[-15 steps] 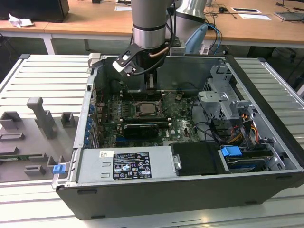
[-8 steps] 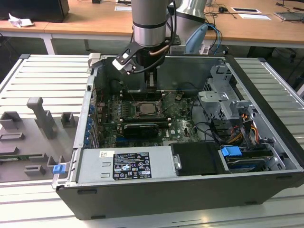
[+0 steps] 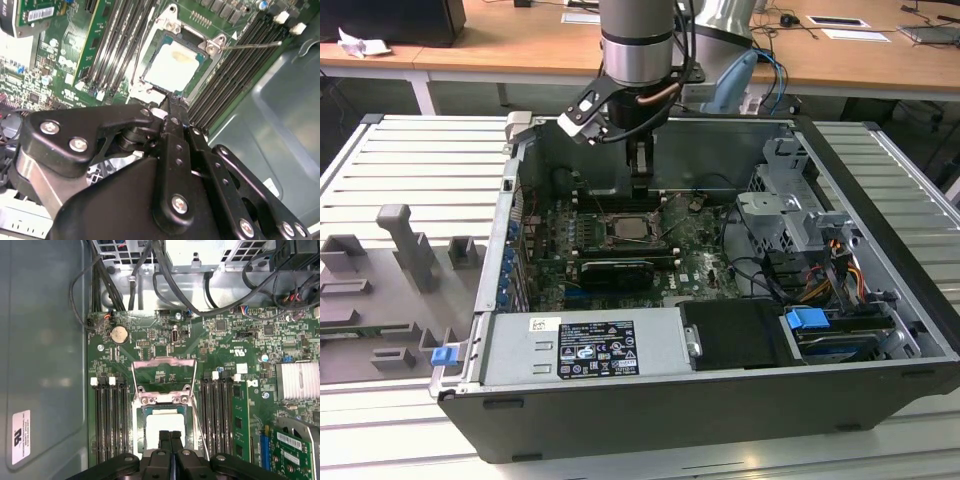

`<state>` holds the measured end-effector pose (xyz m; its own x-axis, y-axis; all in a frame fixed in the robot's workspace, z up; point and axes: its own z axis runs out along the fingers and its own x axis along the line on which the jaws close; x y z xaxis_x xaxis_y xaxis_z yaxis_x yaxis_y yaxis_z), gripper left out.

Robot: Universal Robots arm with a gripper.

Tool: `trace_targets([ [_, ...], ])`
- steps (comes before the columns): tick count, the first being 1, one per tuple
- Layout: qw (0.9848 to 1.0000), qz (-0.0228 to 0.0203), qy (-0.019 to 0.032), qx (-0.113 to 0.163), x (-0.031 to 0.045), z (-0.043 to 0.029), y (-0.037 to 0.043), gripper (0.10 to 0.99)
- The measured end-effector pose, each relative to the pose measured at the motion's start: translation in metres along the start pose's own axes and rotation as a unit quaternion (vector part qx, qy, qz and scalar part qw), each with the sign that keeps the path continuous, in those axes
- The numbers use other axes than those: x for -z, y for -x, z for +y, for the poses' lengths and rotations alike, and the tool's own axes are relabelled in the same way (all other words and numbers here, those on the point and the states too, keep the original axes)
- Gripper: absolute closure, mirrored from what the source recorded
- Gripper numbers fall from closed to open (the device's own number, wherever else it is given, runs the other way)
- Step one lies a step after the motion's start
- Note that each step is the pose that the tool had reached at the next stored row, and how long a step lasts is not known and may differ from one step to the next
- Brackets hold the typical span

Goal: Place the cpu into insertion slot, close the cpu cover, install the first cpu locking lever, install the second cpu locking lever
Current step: 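Close the cpu cover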

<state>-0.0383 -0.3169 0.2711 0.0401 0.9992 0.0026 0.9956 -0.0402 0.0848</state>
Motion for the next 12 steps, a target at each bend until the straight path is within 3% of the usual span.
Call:
trace_targets([
  [12,1.0000,0.0000,0.0000,0.000,-0.0007,0.0080,-0.0003,0.980],
])
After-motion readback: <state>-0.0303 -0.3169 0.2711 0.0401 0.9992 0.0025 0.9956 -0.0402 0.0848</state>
